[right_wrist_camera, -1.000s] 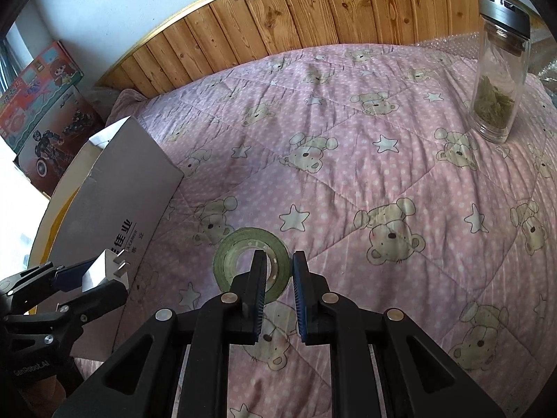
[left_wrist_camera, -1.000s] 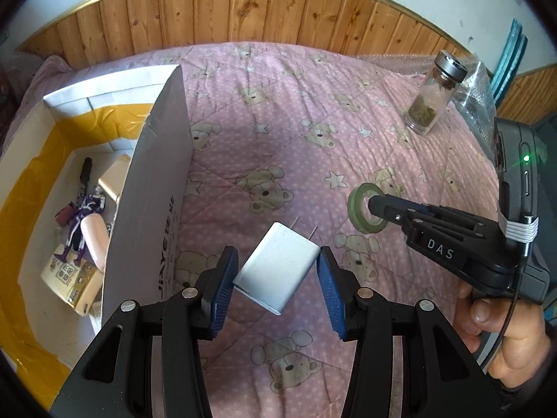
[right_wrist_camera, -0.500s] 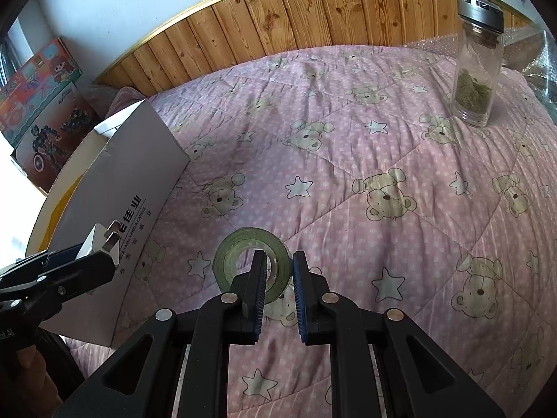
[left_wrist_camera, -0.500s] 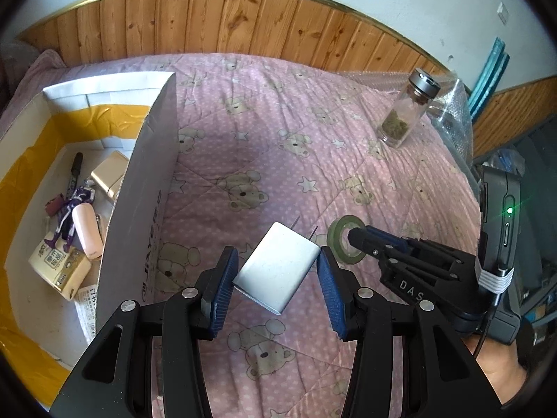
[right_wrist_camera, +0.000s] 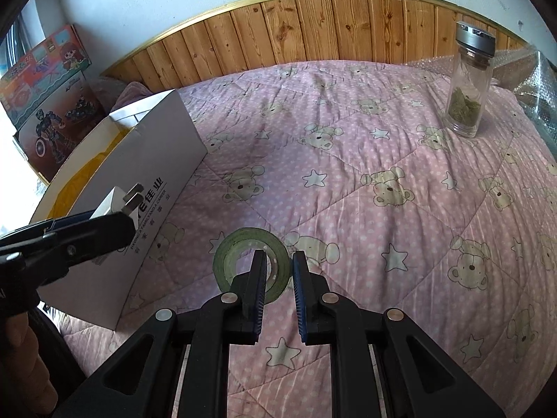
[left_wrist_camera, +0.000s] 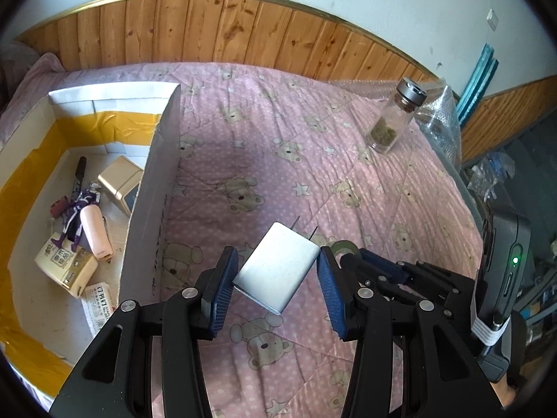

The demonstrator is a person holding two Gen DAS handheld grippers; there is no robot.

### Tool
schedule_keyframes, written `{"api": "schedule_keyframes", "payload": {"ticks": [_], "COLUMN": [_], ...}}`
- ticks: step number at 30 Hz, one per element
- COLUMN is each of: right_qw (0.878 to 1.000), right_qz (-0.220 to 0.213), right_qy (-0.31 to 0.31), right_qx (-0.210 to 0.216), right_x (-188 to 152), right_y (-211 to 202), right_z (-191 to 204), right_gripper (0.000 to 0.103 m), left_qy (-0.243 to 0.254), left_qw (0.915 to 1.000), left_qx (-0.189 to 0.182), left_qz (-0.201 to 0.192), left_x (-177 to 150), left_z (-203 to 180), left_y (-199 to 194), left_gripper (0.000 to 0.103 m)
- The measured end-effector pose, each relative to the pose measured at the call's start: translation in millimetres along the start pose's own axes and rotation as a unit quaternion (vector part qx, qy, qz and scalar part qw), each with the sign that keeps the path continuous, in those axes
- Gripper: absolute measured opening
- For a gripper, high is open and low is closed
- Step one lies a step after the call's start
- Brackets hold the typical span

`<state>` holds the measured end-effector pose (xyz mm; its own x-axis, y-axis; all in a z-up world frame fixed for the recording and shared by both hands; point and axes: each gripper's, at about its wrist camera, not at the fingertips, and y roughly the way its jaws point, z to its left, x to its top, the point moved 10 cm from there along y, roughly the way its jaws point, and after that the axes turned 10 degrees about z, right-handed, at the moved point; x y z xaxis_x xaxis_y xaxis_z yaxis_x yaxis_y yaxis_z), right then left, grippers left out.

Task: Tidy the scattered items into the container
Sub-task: 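Lift and carry the charger block and tape roll over the white box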

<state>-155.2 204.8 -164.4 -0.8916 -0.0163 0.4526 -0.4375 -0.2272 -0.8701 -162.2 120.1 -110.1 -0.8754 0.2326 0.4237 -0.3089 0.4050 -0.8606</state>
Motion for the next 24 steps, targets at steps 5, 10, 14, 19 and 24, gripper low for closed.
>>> {"api": "schedule_keyframes", "payload": {"ticks": [5, 10, 14, 19, 24], "right_qw": [1.0, 1.0, 0.999, 0.999, 0.999], "right_qz": [-0.006, -0.009, -0.005, -0.005, -0.012], "right_qy": [0.006, 0.022, 0.035, 0.041, 0.035], "right_qx": [0.007, 0.017, 0.027, 0.034, 0.039], "right_x": [-2.6, -2.8, -4.8, -3.1, 3.4], "right_y": [-7.8, -12.6, -11.8, -15.1, -23.5], "right_z": [13.0, 21.5, 26.9, 35.3, 49.4], "right_gripper": [0.016, 0.016, 0.016, 0.016, 0.016], "left_qy": [0.007, -0.002, -0.008, -0.015, -0.026], "left_qw": [0.9999, 0.9997, 0.9995, 0.9992, 0.9987], "left_qx": [0.0, -0.005, -0.008, -0.011, -0.014], "left_qz": [-0.012, -0.023, -0.029, -0.036, -0.041], "left_x": [1.3, 3.9, 3.7, 2.1, 1.2], "left_z": [4.3, 14.7, 22.2, 33.4, 45.5], "left_y": [-11.2, -23.0, -31.6, -41.4, -48.9], "left_gripper": [0.049, 0.049, 0.049, 0.049, 0.049]}}
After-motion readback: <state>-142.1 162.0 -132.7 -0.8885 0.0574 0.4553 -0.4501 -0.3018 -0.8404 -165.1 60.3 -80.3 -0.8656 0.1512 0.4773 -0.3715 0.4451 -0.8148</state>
